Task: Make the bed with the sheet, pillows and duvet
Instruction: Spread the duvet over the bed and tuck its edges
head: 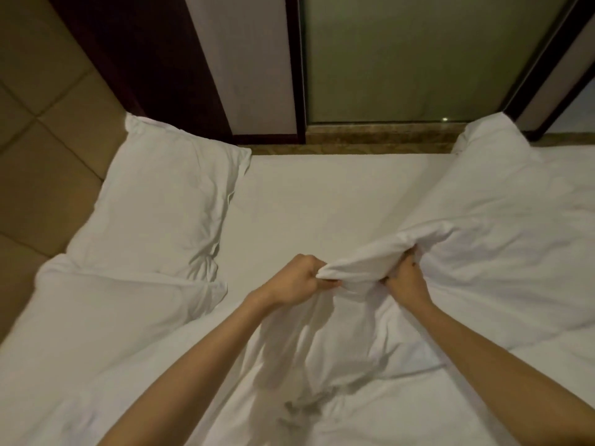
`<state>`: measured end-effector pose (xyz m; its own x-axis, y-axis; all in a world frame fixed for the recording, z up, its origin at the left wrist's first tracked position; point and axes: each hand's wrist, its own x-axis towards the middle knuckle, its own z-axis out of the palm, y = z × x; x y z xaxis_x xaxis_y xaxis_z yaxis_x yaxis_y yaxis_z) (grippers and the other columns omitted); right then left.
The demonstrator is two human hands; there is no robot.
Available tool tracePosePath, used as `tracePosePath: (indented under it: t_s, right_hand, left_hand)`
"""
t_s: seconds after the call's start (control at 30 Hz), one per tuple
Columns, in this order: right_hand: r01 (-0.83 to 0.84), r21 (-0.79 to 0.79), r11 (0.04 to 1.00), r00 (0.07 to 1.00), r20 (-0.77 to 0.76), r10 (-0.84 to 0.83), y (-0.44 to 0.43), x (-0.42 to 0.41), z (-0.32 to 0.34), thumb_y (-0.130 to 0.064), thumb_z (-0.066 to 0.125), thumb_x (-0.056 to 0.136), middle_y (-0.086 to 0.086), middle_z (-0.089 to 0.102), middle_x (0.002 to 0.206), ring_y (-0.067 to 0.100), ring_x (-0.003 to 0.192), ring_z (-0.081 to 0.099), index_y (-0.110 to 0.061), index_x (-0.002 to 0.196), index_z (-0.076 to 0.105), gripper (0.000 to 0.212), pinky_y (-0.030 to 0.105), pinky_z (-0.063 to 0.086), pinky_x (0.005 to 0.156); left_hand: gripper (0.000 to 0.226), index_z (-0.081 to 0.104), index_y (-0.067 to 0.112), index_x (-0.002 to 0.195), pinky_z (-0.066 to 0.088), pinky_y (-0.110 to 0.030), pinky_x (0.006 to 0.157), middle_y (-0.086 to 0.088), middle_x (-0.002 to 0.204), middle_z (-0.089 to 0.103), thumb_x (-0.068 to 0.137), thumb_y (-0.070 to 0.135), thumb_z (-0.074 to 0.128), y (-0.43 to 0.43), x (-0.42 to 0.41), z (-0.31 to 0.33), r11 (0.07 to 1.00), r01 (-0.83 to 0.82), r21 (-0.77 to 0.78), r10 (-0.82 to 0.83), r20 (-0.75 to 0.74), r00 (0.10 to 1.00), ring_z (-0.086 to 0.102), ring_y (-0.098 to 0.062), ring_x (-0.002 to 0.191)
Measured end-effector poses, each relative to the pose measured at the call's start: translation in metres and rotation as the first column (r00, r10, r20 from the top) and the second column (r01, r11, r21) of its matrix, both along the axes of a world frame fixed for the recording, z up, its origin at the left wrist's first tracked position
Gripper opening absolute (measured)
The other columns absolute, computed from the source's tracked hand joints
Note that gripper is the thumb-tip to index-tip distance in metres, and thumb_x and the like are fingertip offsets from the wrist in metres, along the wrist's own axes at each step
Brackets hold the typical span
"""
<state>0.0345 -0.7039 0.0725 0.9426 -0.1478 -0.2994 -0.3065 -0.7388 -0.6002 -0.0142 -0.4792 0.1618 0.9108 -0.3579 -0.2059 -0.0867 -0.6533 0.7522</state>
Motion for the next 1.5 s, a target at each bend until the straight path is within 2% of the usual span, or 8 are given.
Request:
tracePosePath:
  t_s: [0.17,0.27,0.33,0.43,0.6,0.9,1.2,1.5]
  right_hand:
    - [0.265,0.127,0.956,0.943,0.175,-0.285,-0.002,0.005,0.051,-0.004,0.055,0.085,0.028,0.044,0.127,0.045,0.107,0.051,0.005,0.124,0.042,0.042,0.043,0.042,0.086]
    - [0.447,0.544,0.710,0.852,-0.016,-0.524,-0.002,0.009,0.083,-0.029,0.053,0.089,0.019,0.063,0.111,0.036,0.092,0.061,-0.006,0.100,0.062,0.027,0.041,0.049,0.079]
    - [0.507,0.669,0.544,0.831,-0.210,-0.516,-0.003,0.007,0.099,-0.055,0.050,0.086,0.013,0.066,0.092,0.032,0.078,0.061,-0.011,0.088,0.062,0.046,0.040,0.053,0.073]
    - [0.474,0.634,0.612,0.879,-0.293,-0.378,0.000,-0.001,0.118,-0.066,0.055,0.079,0.014,0.065,0.089,0.033,0.080,0.062,-0.009,0.102,0.058,0.062,0.043,0.054,0.075]
    - [0.410,0.547,0.730,0.907,-0.331,-0.261,0.011,-0.021,0.125,-0.019,0.055,0.089,0.015,0.058,0.075,0.026,0.064,0.055,-0.009,0.094,0.054,0.011,0.029,0.044,0.056]
    - [0.370,0.745,0.555,0.886,-0.104,-0.452,0.083,-0.005,0.182,-0.014,0.057,0.083,0.014,0.057,0.116,0.033,0.101,0.059,-0.006,0.126,0.050,0.044,0.047,0.054,0.089]
    - [0.042,0.765,0.642,0.955,0.159,-0.252,0.248,0.049,0.282,-0.016,0.058,0.087,0.014,0.059,0.126,0.030,0.110,0.059,-0.003,0.131,0.051,0.047,0.033,0.048,0.089]
    - [-0.167,0.782,0.600,0.963,0.260,-0.072,0.384,0.126,0.323,-0.009,0.056,0.084,0.006,0.059,0.089,0.023,0.087,0.057,-0.002,0.108,0.062,0.025,0.029,0.046,0.072]
  left_hand:
    - [0.048,0.034,0.024,0.052,0.024,-0.020,0.050,0.009,0.047,0.034,0.087,0.016,0.065,0.006,-0.023,0.054,0.999,-0.040,-0.009,0.041,0.201,0.979,0.031,-0.003,0.047]
    - [0.047,0.035,0.026,0.051,0.023,-0.021,0.049,0.012,0.043,0.037,0.087,0.019,0.065,0.014,-0.044,0.076,0.995,-0.094,0.013,0.086,0.285,0.955,0.034,-0.002,0.045]
    - [0.050,0.034,0.026,0.050,0.023,-0.020,0.048,0.011,0.042,0.036,0.088,0.020,0.066,0.017,-0.060,0.087,0.993,-0.116,0.009,0.107,0.326,0.939,0.035,-0.002,0.044]
    - [0.050,0.034,0.027,0.051,0.023,-0.018,0.048,0.009,0.044,0.034,0.088,0.020,0.065,0.019,-0.084,0.101,0.995,-0.099,0.021,0.084,0.378,0.922,0.035,-0.004,0.045]
    - [0.041,0.039,0.026,0.057,0.025,-0.013,0.049,0.012,0.045,0.036,0.088,0.022,0.065,0.024,-0.120,0.115,0.993,-0.047,0.112,-0.009,0.453,0.892,0.037,-0.010,0.055]
    - [0.035,0.051,0.022,0.057,0.029,-0.021,0.050,0.010,0.052,0.047,0.089,0.022,0.065,0.095,-0.127,0.144,0.955,-0.296,0.026,0.260,0.409,0.875,0.042,-0.006,0.047]
    - [0.027,0.063,0.002,0.071,0.034,-0.030,0.058,-0.006,0.063,0.059,0.085,0.025,0.067,0.244,-0.086,0.174,0.736,-0.654,-0.175,0.665,0.372,0.648,0.049,-0.015,0.062]
    - [0.014,0.070,0.032,0.074,0.046,-0.028,0.059,0.005,0.072,0.069,0.084,0.023,0.069,0.358,-0.043,0.212,0.618,-0.740,-0.265,0.750,0.480,0.454,0.061,-0.009,0.064]
